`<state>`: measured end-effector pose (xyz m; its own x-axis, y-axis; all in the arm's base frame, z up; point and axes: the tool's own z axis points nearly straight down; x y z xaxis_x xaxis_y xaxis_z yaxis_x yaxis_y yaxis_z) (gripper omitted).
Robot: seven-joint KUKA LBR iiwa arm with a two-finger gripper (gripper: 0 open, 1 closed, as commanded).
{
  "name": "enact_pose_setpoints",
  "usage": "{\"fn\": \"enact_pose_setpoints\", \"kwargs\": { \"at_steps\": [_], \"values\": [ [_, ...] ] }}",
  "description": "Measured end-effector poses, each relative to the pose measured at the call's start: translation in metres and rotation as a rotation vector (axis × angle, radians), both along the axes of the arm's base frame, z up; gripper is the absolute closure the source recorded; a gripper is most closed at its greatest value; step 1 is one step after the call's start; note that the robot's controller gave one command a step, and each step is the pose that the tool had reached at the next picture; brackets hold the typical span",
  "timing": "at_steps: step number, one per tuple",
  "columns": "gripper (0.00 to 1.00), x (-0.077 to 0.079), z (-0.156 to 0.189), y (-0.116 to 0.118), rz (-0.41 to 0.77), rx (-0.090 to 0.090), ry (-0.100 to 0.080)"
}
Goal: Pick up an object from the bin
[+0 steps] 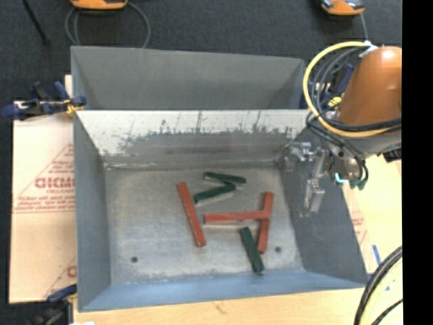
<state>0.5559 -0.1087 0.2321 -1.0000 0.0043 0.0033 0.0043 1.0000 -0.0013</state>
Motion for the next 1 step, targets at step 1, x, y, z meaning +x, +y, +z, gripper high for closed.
{"fn": "enact_pose_setpoints", "kwargs": {
  "at_steps": [1],
  "values": [
    [0.00,-0.0130,-0.1619,-0.0105,0.484,-0.002,-0.010]
  ]
}}
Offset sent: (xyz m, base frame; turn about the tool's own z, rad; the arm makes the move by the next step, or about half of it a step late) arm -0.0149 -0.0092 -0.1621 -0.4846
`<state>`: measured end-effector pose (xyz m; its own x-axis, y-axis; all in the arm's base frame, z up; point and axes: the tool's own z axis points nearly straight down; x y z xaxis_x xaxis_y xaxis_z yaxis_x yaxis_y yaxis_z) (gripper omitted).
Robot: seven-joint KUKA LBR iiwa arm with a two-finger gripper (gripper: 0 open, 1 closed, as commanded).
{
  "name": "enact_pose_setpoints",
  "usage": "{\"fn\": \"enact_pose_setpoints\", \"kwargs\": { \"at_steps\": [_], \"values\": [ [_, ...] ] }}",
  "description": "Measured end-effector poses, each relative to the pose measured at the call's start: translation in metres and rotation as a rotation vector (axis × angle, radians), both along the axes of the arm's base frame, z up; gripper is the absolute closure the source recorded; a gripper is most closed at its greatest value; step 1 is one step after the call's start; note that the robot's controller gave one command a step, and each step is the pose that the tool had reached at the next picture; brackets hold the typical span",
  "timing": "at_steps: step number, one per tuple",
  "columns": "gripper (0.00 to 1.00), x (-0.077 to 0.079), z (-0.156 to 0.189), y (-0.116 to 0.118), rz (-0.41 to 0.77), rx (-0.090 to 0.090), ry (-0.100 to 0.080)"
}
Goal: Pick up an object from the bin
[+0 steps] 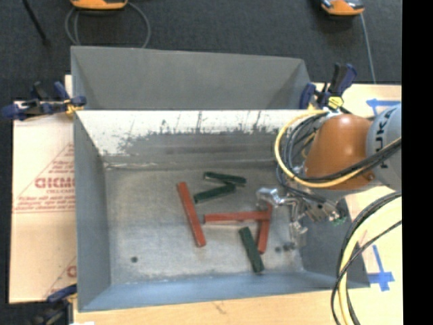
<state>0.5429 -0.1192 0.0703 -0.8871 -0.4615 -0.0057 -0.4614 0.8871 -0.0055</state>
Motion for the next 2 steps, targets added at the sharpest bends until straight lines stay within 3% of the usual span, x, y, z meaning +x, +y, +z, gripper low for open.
{"fn": "enact_pose_setpoints", "kwargs": {
  "at_steps": [1,2],
  "values": [
    [0.00,0.0177,0.0007,0.0762,0.066,0.004,0.001],
    [1.00,0.0168,0.0003,0.0730,0.064,0.002,0.003]
  ]
}}
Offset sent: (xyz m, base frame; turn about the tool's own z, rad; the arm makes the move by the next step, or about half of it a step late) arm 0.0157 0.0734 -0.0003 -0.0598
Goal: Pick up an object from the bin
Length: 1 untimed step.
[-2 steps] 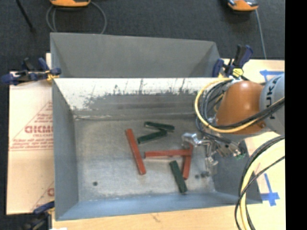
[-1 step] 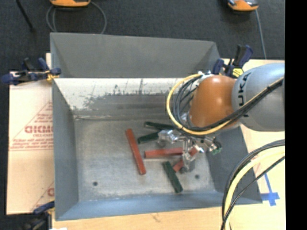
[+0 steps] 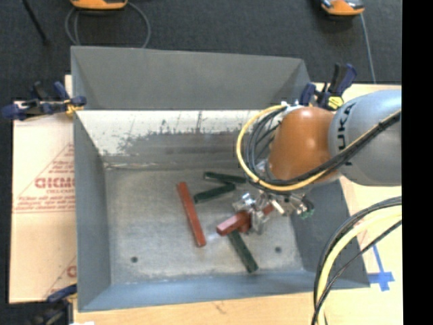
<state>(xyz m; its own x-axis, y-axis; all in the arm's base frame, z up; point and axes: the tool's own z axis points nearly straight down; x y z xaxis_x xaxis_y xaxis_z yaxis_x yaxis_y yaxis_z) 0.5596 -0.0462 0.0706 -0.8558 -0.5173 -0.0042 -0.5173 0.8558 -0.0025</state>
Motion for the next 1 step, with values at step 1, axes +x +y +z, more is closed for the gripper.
{"fn": "enact_pose_setpoints", "kwargs": {
  "at_steps": [1],
  "values": [
    [1.00,-0.0141,0.1571,-0.0069,-0.073,-0.002,-0.006]
  ]
}}
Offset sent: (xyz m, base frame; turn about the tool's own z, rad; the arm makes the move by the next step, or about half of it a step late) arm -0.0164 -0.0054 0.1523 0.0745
